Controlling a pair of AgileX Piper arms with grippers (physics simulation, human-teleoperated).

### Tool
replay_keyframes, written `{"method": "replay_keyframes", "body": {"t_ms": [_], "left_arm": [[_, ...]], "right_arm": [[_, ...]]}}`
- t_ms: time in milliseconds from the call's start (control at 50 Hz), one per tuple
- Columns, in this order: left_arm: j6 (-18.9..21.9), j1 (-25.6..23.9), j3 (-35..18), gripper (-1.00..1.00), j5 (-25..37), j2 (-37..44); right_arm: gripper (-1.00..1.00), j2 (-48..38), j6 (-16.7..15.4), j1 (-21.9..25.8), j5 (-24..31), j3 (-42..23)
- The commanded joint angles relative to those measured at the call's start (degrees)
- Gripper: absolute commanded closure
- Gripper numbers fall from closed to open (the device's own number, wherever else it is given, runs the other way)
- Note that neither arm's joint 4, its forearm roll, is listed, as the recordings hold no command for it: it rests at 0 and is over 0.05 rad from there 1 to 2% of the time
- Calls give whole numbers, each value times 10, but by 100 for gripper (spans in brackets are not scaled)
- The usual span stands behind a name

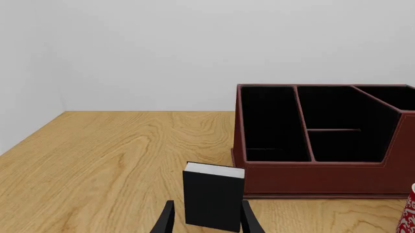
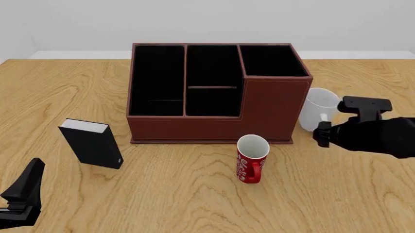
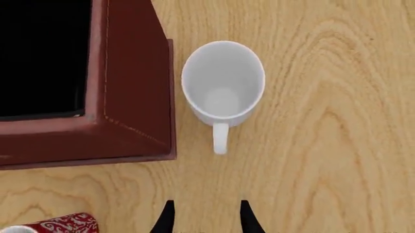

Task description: Pick up the white mug and place it to the right of the caddy.

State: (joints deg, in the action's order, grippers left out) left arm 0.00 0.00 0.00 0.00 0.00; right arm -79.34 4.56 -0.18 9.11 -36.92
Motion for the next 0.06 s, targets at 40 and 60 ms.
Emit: {"method": "replay_keyframes", "body": {"t_ms": [40,60], "left_arm": [[0,0,0,-100,0,0],[0,0,0,-100,0,0]], "right_arm": [[-100,34,-2,1,13,9],[-100,35,-1,1,14,9]]}}
